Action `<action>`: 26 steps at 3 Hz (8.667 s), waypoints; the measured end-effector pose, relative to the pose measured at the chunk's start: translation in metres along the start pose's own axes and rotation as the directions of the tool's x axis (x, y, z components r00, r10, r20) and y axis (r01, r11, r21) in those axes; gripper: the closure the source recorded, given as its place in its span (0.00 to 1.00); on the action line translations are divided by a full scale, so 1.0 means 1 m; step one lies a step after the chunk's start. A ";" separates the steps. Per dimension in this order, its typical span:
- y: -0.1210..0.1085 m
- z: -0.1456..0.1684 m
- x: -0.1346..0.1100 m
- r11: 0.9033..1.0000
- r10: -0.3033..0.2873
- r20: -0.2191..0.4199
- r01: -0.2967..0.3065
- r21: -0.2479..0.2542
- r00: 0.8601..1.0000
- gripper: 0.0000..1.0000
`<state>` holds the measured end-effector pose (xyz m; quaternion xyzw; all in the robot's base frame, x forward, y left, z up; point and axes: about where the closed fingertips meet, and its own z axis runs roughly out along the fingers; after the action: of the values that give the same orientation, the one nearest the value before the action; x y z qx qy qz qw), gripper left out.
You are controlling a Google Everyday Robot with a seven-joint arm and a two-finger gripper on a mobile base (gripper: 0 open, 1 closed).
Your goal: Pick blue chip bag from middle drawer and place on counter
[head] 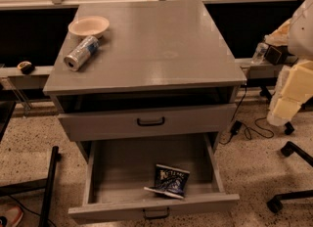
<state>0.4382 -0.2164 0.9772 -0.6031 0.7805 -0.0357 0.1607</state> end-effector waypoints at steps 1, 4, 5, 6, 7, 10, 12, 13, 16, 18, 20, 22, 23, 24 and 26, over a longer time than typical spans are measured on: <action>0.000 0.000 0.000 1.000 0.000 0.000 0.000 0.000 1.000 0.00; 0.074 0.167 0.030 0.887 0.352 0.182 -0.266 -0.377 0.918 0.00; 0.075 0.167 0.031 0.906 0.298 0.199 -0.212 -0.366 0.933 0.00; 0.093 0.211 0.009 0.876 0.328 0.259 -0.189 -0.444 0.908 0.00; 0.124 0.264 -0.015 0.858 0.348 0.307 -0.169 -0.484 0.886 0.00; 0.135 0.341 -0.018 0.887 0.355 0.348 -0.196 -0.417 0.867 0.00; 0.119 0.439 0.017 0.916 0.334 0.244 -0.252 -0.312 0.911 0.00; 0.123 0.468 0.011 0.925 0.308 0.230 -0.234 -0.299 0.923 0.16; 0.147 0.528 -0.023 0.912 0.275 0.301 -0.149 -0.382 0.913 0.34; 0.148 0.526 -0.030 0.907 0.275 0.320 -0.134 -0.399 0.907 0.80; 0.151 0.528 -0.031 0.884 0.290 0.341 -0.114 -0.453 0.894 0.99; 0.109 0.409 -0.020 0.933 0.270 0.586 -0.057 -0.357 0.764 1.00; 0.083 0.318 -0.023 0.975 0.144 0.615 -0.004 -0.224 0.775 1.00; 0.038 0.216 -0.047 0.996 -0.037 0.545 0.077 -0.052 0.838 1.00; 0.044 0.219 -0.047 0.997 -0.027 0.555 0.063 -0.046 0.831 1.00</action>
Offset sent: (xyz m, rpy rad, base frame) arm 0.0219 -0.0282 -0.1667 0.4336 0.4070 -0.2987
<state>0.4724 -0.1297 0.7689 -0.6107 0.6867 0.1610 0.3600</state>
